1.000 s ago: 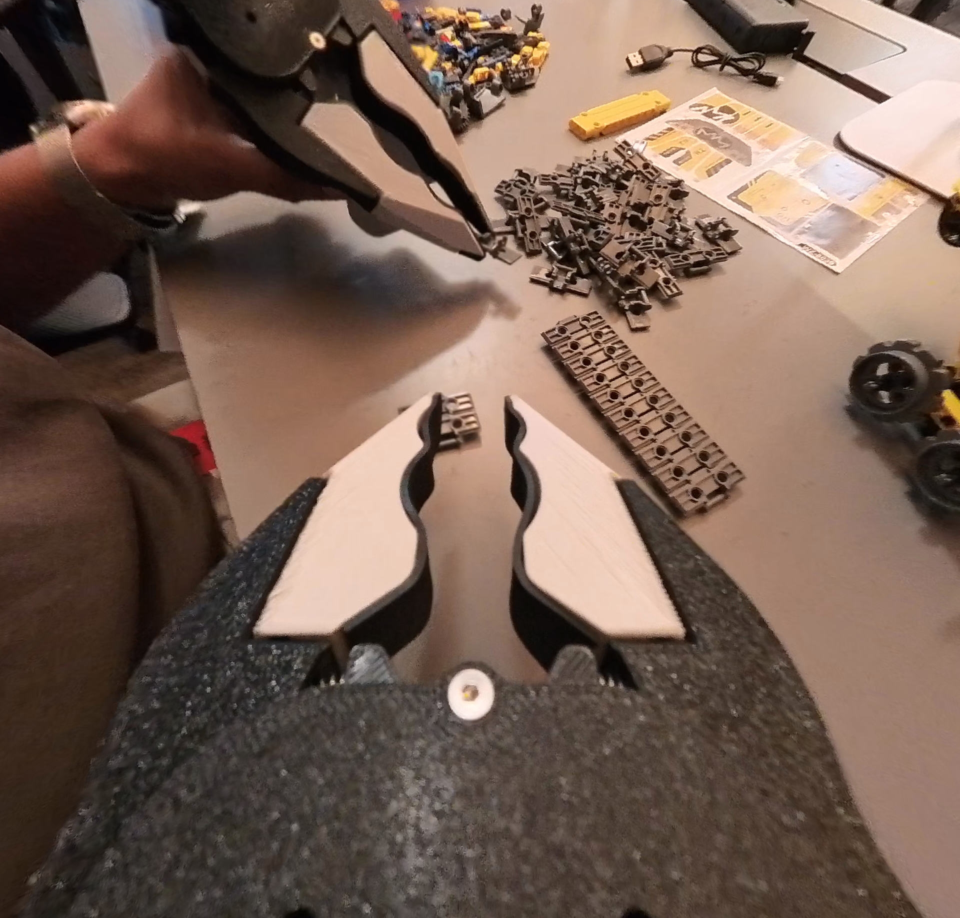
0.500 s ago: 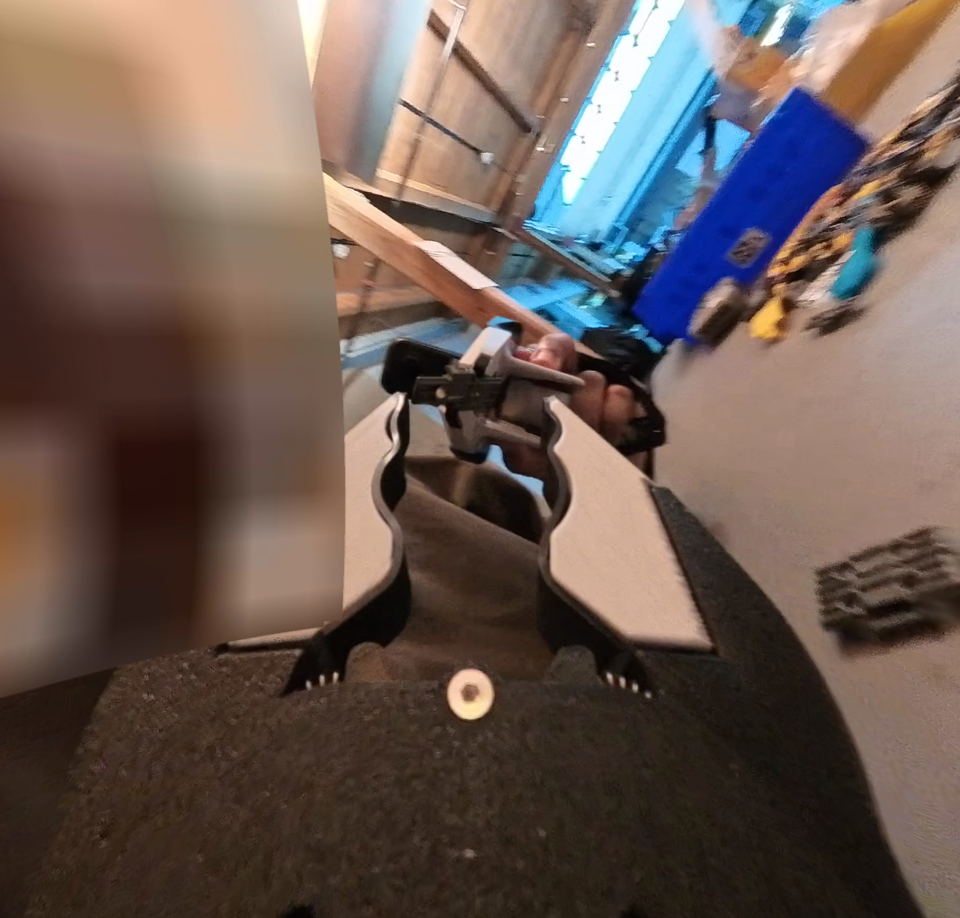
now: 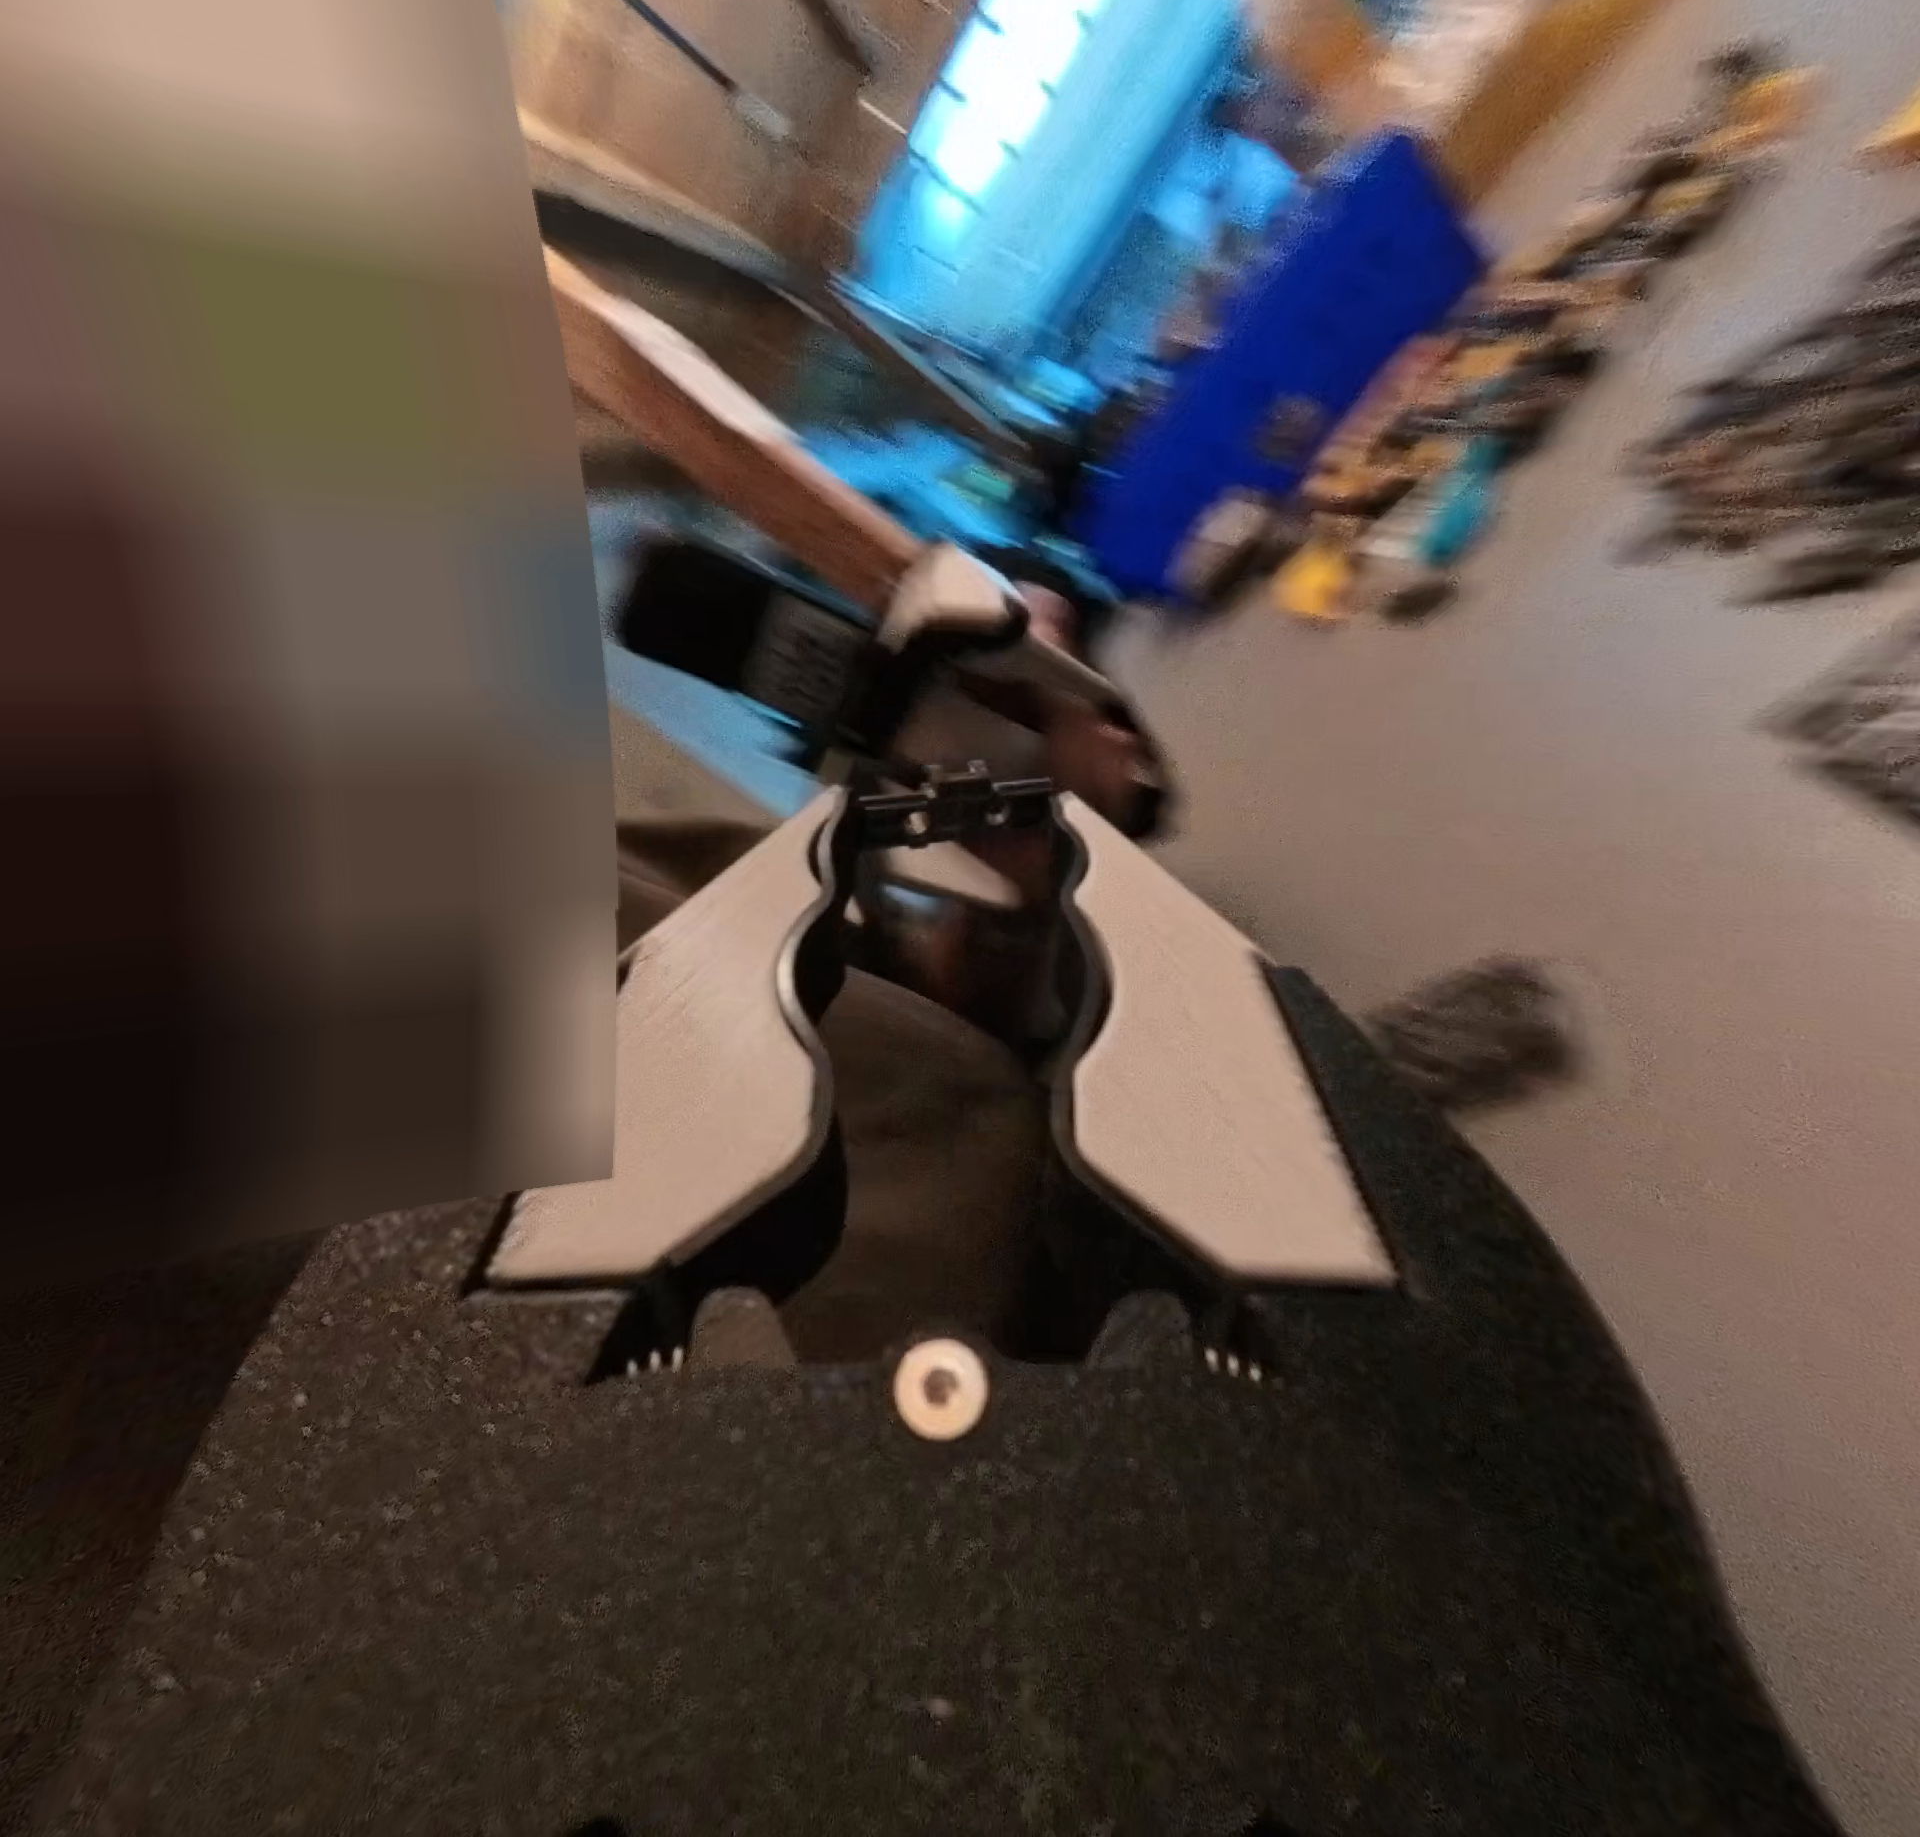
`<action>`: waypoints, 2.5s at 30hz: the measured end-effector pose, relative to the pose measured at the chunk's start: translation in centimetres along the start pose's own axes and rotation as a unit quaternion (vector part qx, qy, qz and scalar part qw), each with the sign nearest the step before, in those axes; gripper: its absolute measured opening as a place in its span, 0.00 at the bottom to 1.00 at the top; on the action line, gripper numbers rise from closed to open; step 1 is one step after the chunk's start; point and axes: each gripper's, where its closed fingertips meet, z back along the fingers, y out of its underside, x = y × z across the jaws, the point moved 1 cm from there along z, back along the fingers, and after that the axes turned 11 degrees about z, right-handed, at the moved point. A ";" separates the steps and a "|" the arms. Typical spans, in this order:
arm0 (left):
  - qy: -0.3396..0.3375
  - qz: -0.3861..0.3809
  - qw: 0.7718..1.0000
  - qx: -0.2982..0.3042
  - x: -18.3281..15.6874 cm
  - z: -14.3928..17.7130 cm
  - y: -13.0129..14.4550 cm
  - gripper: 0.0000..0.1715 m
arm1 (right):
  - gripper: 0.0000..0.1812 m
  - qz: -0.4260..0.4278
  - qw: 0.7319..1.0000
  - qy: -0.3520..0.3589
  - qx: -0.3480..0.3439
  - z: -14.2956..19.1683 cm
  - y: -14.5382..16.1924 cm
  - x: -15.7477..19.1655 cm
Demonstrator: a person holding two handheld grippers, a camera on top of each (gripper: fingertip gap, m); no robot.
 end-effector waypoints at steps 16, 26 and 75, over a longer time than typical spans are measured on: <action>0.035 0.028 0.955 0.295 2.6 -2.9 11.1 0.33 | 0.19 0.339 0.748 0.307 0.481 2.9 6.7 -8.8; 0.045 0.028 0.953 0.299 2.2 -2.4 11.3 0.29 | 0.25 0.300 0.772 0.277 0.487 3.2 7.0 -7.8; 0.037 0.021 0.953 0.300 2.3 -2.4 11.4 0.24 | 0.00 0.360 0.766 0.261 0.465 2.5 6.1 -8.3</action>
